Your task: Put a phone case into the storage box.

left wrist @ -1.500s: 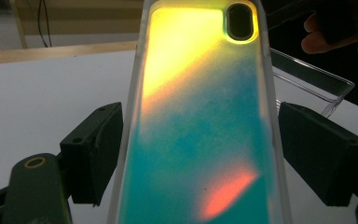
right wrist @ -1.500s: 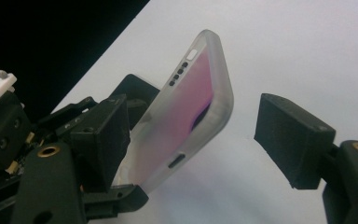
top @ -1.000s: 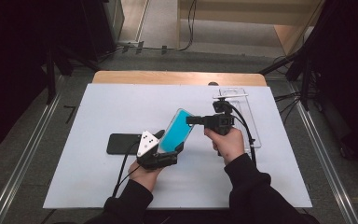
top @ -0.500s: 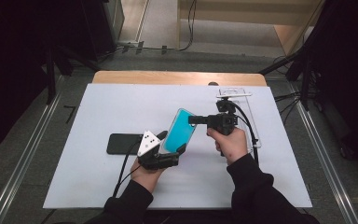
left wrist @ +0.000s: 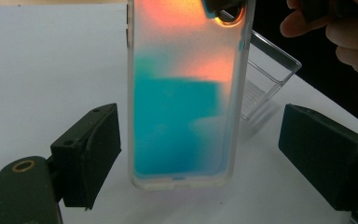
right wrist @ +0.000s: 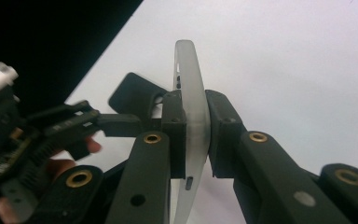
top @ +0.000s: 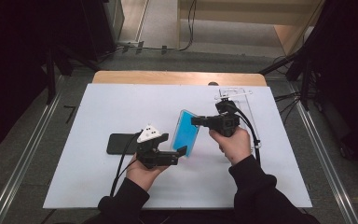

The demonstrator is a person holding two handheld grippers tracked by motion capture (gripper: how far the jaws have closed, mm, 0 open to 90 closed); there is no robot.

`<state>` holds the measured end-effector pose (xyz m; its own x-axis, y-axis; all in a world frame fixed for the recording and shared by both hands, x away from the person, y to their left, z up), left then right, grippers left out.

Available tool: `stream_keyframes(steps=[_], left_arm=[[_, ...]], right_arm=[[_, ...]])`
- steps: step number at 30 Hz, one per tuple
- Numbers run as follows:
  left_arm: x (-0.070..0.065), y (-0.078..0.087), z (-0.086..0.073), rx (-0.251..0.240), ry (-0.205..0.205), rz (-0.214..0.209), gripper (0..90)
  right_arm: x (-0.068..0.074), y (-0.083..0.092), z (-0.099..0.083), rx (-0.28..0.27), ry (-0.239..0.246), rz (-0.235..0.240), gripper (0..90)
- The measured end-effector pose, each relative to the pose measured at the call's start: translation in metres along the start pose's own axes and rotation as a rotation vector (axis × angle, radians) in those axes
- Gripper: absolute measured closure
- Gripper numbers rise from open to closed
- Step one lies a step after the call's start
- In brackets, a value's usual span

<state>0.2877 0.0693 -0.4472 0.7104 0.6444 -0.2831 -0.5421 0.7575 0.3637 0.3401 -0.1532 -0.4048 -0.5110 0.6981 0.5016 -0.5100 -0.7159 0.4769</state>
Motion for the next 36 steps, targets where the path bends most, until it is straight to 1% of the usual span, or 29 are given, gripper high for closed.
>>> stream_keyframes(steps=[1,3,5,6,8,10,11,12,15,16,17,19,20,22,23,26,28,29,31,32,34,35,36], left_arm=[[0.001,0.001,0.001,0.015,-0.002,-0.005,13.1],[0.002,0.003,0.004,0.034,-0.006,0.003,13.1],[0.003,0.005,0.006,0.071,-0.009,0.005,13.5],[0.004,0.005,0.007,0.093,-0.004,0.001,13.6],[0.006,0.007,0.009,0.113,0.005,-0.017,14.7],[0.007,0.008,0.011,0.127,0.01,-0.026,15.2],[0.009,0.009,0.012,0.131,0.007,-0.033,16.1],[0.01,0.01,0.013,0.133,0.012,-0.04,16.1],[0.015,0.011,0.015,0.14,0.03,-0.073,16.6],[0.016,0.012,0.015,0.154,0.03,-0.092,19.9],[0.017,0.012,0.015,0.171,0.02,-0.109,25.1],[0.018,0.012,0.016,0.199,-0.02,-0.11,26.2],[0.018,0.012,0.016,0.203,-0.028,-0.113,26.2],[0.018,0.014,0.018,0.199,-0.031,-0.125,26.2],[0.018,0.014,0.018,0.198,-0.028,-0.128,26.2],[0.02,0.015,0.02,0.204,-0.045,-0.14,26.1],[0.02,0.016,0.021,0.202,-0.064,-0.146,26.8],[0.019,0.017,0.021,0.189,-0.076,-0.153,31.5],[0.019,0.018,0.022,0.178,-0.091,-0.162,33.1],[0.019,0.018,0.023,0.178,-0.095,-0.169,33.3],[0.018,0.019,0.024,0.196,-0.105,-0.188,33.2],[0.018,0.018,0.025,0.204,-0.102,-0.186,33.1],[0.018,0.017,0.025,0.201,-0.102,-0.188,33.0]], right_arm=[[0.001,0.0,0.0,-0.001,0.013,-0.002,77.2],[0.002,0.001,-0.001,-0.005,0.029,0.0,77.2],[0.002,0.002,-0.001,-0.005,0.046,-0.003,77.2],[0.003,0.003,-0.001,-0.006,0.058,-0.003,77.2],[0.003,0.005,-0.002,-0.006,0.079,0.002,77.2],[0.004,0.008,-0.003,-0.007,0.109,0.013,77.2],[0.004,0.009,-0.004,-0.009,0.122,0.017,77.2],[0.004,0.011,-0.005,-0.008,0.136,0.021,77.2],[0.003,0.016,-0.007,-0.025,0.174,0.044,77.2],[0.003,0.017,-0.008,-0.022,0.18,0.049,77.2],[0.002,0.018,-0.008,-0.02,0.191,0.057,77.2],[0.002,0.02,-0.01,-0.015,0.207,0.068,77.2],[0.001,0.021,-0.011,-0.016,0.221,0.074,77.2],[0.0,0.024,-0.012,-0.015,0.228,0.079,77.2],[-0.001,0.025,-0.012,-0.014,0.228,0.088,77.2],[-0.003,0.027,-0.014,-0.009,0.242,0.118,77.2],[-0.002,0.028,-0.016,-0.007,0.275,0.127,77.2],[-0.001,0.028,-0.017,-0.003,0.291,0.13,77.2],[0.001,0.029,-0.018,0.005,0.319,0.139,77.2],[0.002,0.028,-0.018,0.007,0.329,0.148,77.2],[0.004,0.027,-0.019,0.018,0.34,0.162,77.2],[0.005,0.027,-0.02,0.026,0.345,0.173,77.2],[0.006,0.026,-0.02,0.035,0.358,0.183,77.2]])
Point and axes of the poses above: each handheld gripper's, and its own axes: y roughly backward along the jaws, z roughly out of its top, x roughly to its left, the point moved 2 cm from there along -y, roughly forward along the jaws, and after that the axes turned 9 degrees about -x, right-handed, at the moved point
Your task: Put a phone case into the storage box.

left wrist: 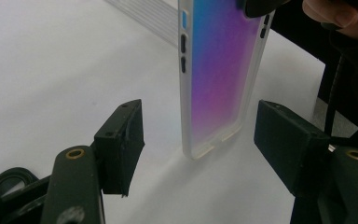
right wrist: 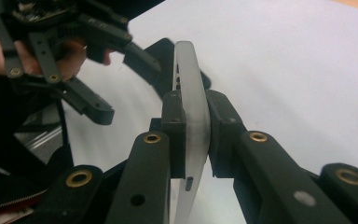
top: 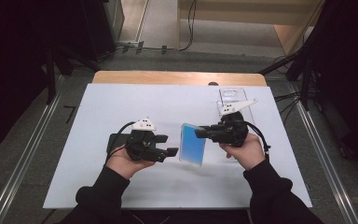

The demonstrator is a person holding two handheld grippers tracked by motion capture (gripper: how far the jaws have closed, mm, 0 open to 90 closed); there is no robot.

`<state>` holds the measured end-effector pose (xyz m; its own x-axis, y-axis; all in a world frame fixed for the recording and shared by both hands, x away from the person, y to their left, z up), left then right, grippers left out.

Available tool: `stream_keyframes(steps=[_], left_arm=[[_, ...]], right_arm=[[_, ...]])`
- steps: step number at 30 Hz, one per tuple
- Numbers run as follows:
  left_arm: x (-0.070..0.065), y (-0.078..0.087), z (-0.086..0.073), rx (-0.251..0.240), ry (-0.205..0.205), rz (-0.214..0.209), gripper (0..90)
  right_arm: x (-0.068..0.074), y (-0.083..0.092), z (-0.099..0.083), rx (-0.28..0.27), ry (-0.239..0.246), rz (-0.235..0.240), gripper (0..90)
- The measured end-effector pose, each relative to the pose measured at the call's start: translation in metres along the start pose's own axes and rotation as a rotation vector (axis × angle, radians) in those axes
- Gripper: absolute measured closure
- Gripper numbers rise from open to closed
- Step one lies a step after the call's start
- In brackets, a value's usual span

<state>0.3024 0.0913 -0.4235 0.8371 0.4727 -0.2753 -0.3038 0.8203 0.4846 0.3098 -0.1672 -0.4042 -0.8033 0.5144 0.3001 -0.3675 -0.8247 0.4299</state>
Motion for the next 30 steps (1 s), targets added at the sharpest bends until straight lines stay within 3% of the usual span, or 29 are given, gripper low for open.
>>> stream_keyframes(steps=[3,5,8,12,20,30], left_arm=[[0.001,-0.001,0.003,-0.007,0.006,-0.017,33.0],[0.001,0.0,0.004,-0.012,0.003,-0.047,33.1],[0.0,0.002,0.006,-0.021,-0.01,-0.06,33.1],[-0.001,0.005,0.008,-0.016,-0.03,-0.097,33.0],[0.0,0.005,0.01,0.007,-0.052,-0.143,33.4],[-0.002,0.007,0.01,0.019,-0.09,-0.221,53.7]], right_arm=[[0.004,-0.003,-0.001,0.017,0.04,0.025,77.2],[0.006,-0.004,-0.001,0.027,0.052,0.039,77.2],[0.007,-0.006,-0.002,0.039,0.064,0.063,77.2],[0.009,-0.009,-0.003,0.048,0.07,0.104,77.1],[0.016,-0.017,-0.005,0.071,0.128,0.179,77.1],[0.021,-0.018,-0.005,0.058,0.139,0.275,77.1]])
Point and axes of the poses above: each handheld gripper's, and its own axes: y roughly backward along the jaws, z roughly out of its top, x roughly to its left, the point moved 2 cm from there along -y, roughly forward along the jaws, and after that the axes turned 9 degrees about -x, right-handed, at the moved point
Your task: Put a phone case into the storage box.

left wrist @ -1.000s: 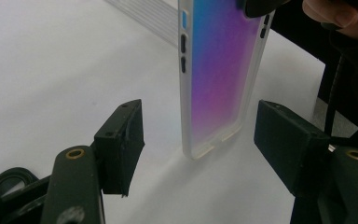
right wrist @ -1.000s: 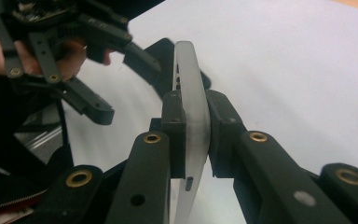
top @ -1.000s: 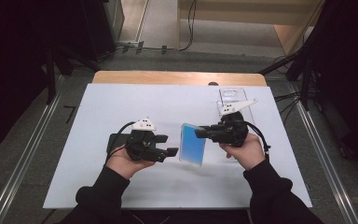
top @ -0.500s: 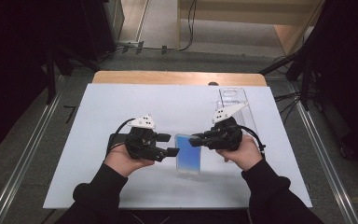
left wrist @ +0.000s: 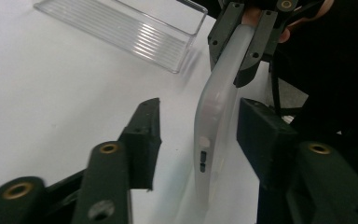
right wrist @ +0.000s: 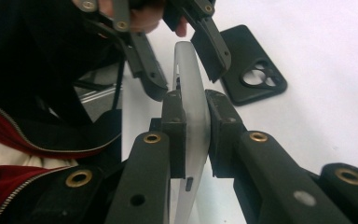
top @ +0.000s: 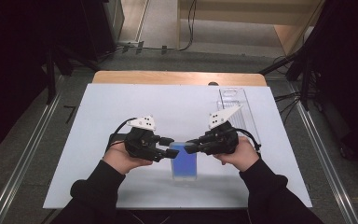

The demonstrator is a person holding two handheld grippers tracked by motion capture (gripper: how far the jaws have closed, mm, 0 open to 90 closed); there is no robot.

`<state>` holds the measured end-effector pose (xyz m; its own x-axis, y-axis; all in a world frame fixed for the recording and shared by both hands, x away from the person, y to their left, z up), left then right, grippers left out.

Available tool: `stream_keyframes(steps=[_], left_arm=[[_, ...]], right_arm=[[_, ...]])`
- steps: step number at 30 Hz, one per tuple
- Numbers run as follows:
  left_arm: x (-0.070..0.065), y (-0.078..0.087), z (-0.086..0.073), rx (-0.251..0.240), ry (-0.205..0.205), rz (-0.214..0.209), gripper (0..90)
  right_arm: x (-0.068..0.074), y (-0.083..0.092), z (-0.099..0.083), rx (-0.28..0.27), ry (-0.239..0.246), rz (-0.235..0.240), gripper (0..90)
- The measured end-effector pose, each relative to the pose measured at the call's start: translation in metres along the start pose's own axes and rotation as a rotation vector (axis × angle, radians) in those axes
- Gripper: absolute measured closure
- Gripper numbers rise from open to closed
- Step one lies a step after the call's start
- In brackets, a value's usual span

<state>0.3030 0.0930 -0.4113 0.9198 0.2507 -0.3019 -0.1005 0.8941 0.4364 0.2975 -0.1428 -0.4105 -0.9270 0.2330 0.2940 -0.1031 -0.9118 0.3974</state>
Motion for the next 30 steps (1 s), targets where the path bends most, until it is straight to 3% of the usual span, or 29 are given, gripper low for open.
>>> stream_keyframes(steps=[4,8,11,15,17,21,24,30], left_arm=[[-0.001,0.001,-0.001,-0.003,-0.016,-0.04,65.7],[0.0,0.001,-0.001,-0.003,0.019,-0.091,79.1],[0.001,0.001,-0.001,0.012,0.024,-0.131,80.7],[0.003,0.003,0.0,0.007,0.05,-0.14,81.0],[0.004,0.004,0.0,0.01,0.062,-0.124,81.0],[0.007,0.007,0.0,0.012,0.086,-0.085,81.0],[0.01,0.01,0.002,0.006,0.104,-0.015,81.0],[0.015,0.018,0.004,-0.017,0.133,0.066,81.0]], right_arm=[[0.001,-0.001,0.0,0.004,0.006,0.027,77.1],[0.001,-0.001,0.0,0.001,-0.002,0.054,77.1],[-0.001,-0.001,-0.001,0.004,-0.023,0.065,76.9],[-0.001,-0.002,-0.002,0.001,-0.029,0.063,74.1],[-0.002,-0.001,-0.002,-0.02,-0.029,0.06,62.4],[-0.003,0.003,-0.001,-0.046,-0.042,-0.029,45.6],[-0.006,0.004,-0.001,-0.071,-0.056,-0.078,35.0],[-0.009,0.004,0.0,-0.115,-0.077,-0.155,27.1]])
Point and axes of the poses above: each handheld gripper's, and its own axes: y roughly backward along the jaws, z roughly out of its top, x roughly to its left, the point moved 2 cm from there along -y, roughly forward along the jaws, and after that the axes turned 9 degrees about -x, right-handed, at the moved point
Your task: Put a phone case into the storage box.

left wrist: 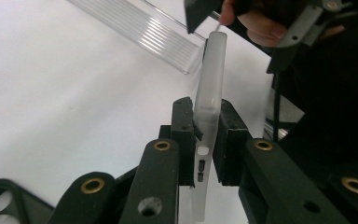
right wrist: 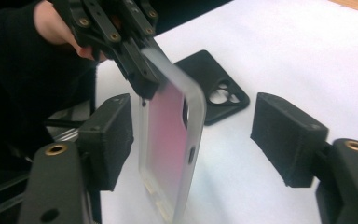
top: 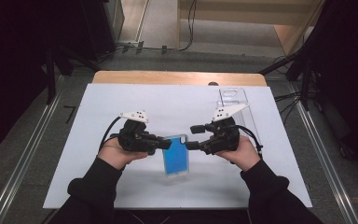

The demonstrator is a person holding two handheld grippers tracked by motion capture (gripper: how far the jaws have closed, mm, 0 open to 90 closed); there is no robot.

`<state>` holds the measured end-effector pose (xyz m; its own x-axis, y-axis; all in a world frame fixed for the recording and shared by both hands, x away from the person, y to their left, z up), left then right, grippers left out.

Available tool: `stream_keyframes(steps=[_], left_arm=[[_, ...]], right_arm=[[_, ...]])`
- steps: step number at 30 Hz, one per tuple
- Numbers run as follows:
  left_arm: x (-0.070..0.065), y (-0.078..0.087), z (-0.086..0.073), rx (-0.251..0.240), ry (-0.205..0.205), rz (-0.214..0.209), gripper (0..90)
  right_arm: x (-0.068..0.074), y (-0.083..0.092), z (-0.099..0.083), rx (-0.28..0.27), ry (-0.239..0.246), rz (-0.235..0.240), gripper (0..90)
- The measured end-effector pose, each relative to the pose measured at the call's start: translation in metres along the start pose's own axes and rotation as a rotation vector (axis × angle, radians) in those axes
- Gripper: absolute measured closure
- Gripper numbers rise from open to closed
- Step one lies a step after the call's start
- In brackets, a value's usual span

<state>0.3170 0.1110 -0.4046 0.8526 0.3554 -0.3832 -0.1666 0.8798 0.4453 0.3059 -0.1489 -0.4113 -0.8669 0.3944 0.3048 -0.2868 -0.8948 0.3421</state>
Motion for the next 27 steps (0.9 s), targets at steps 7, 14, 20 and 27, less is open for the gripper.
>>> stream_keyframes(steps=[7,14,20,27], left_arm=[[-0.001,0.007,0.006,-0.054,0.022,0.099,80.8],[-0.003,0.01,0.011,-0.071,0.048,0.174,80.7],[-0.005,0.012,0.015,-0.105,0.092,0.226,80.7],[-0.002,0.014,0.017,-0.124,0.174,0.274,80.7]], right_arm=[[-0.001,-0.001,0.001,-0.087,-0.05,-0.024,0.0],[0.003,-0.01,-0.004,-0.022,-0.059,-0.117,0.0],[0.013,-0.017,-0.004,-0.021,-0.057,-0.22,0.0],[0.021,-0.026,-0.008,-0.051,-0.088,-0.336,0.0]])
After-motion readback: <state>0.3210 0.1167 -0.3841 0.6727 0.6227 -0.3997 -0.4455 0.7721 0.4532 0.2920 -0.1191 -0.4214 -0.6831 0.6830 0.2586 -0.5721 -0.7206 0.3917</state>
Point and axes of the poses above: each handheld gripper's, and its own axes: y roughly backward along the jaws, z roughly out of its top, x roughly to its left, the point moved 2 cm from there along -y, roughly forward along the jaws, and after that the axes turned 9 degrees about -x, right-handed, at the moved point
